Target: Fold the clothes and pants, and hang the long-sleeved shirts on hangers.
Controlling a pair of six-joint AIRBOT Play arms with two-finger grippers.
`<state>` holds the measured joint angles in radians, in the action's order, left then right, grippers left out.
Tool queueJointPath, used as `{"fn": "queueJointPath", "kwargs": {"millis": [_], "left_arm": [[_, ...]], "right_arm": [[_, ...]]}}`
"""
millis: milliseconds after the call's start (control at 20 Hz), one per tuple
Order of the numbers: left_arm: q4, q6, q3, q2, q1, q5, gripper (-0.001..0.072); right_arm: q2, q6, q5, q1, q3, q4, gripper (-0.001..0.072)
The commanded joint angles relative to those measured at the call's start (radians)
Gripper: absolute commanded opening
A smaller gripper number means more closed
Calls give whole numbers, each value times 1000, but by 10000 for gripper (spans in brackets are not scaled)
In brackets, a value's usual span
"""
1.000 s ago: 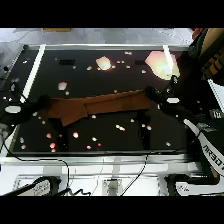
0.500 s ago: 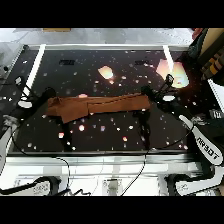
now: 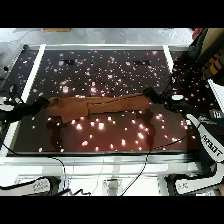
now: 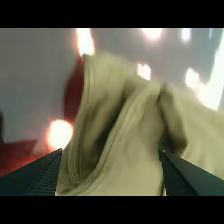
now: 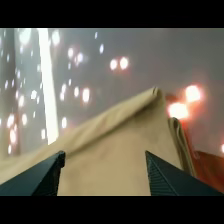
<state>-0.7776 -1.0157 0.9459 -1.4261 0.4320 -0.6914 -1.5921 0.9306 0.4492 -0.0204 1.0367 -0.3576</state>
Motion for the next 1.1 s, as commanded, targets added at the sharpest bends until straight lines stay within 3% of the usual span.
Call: {"fn": "queueJointPath", "kwargs": {"millis": [0, 350, 400, 450, 500, 550, 800, 850, 900, 950, 1050], "left_arm": [[-3, 2, 72, -109, 3, -148, 720], [-4, -35, 223, -286, -103, -142, 691], [-4, -62, 228, -306, -109, -143, 571], [-4, -63, 227, -315, -114, -145, 358], [1, -61, 229, -314, -116, -158, 56], [3, -58, 241, -307, -116, -181, 8], [3, -65, 451, -251, -121, -505, 6], [4, -95, 496, -232, -126, -578, 6], [5, -137, 539, -208, -130, -645, 6], [11, -175, 568, -182, -134, -686, 6], [68, -232, 590, -114, -144, -722, 6]], "right_arm": [[0, 0, 143, -30, 1, -54, 591], [0, 4, 167, -30, 1, -54, 588], [0, 4, 181, -29, 1, -54, 586], [0, 4, 198, -30, 1, -55, 585], [0, 4, 219, -30, 1, -55, 585], [0, 4, 238, -30, 3, -55, 585], [0, 3, 381, -30, 119, -118, 539], [0, 4, 403, -29, 154, -121, 493], [0, 13, 415, -23, 182, -121, 335], [0, 27, 415, -11, 206, -121, 43], [0, 28, 383, 31, 229, -122, 11]]}}
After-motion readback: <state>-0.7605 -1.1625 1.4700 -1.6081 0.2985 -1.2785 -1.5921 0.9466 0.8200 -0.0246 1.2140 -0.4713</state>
